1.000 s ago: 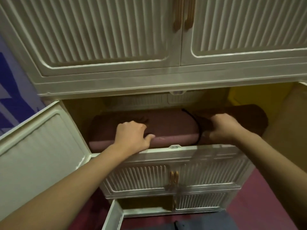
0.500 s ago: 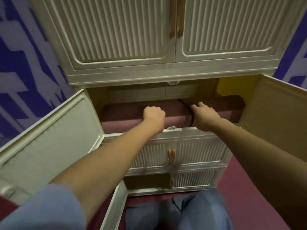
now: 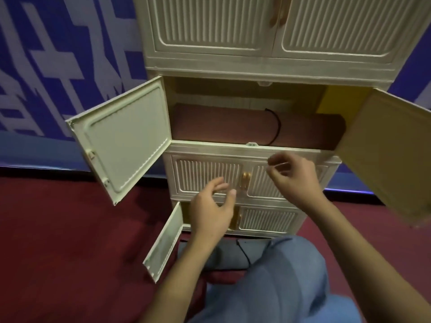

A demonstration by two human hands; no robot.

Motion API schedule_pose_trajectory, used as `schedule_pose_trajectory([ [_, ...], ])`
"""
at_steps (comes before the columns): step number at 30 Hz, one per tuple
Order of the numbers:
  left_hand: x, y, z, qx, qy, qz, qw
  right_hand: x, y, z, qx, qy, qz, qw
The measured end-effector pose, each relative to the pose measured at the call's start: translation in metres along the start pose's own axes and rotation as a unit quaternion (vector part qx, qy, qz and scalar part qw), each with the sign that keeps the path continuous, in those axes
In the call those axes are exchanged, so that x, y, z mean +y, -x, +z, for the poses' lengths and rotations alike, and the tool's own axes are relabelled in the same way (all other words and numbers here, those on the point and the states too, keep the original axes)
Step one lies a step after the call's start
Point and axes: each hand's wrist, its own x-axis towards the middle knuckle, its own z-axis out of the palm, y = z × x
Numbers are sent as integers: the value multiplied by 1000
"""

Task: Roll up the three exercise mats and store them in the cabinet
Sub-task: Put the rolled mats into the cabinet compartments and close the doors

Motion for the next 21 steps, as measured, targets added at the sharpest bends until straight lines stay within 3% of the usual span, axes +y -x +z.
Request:
schedule_pose_trajectory([
  [4, -15, 1, -41, 145, 22, 101, 984, 11, 30, -18, 53, -24, 11, 998],
  [7, -17, 0, -67, 268, 29, 183, 945, 16, 37, -43, 159, 9, 4, 987],
  [9, -28, -3, -89, 335, 7, 195, 922, 14, 45, -67, 260, 55, -59, 962],
  [10, -42, -11, -99, 365, -2, 160, 917, 12, 51, -80, 310, 85, -110, 941],
  [13, -121, -61, -123, 415, -28, -99, 904, 13, 62, -114, 425, 154, -218, 865],
  [15, -153, -88, -138, 391, -14, -155, 907, 23, 56, -134, 486, 115, -134, 856],
  [18, -89, -64, -123, 342, 36, -66, 937, 41, 43, -153, 485, -26, 124, 865],
  [21, -53, -41, -101, 290, 75, 30, 954, 72, 41, -147, 427, -96, 213, 873],
])
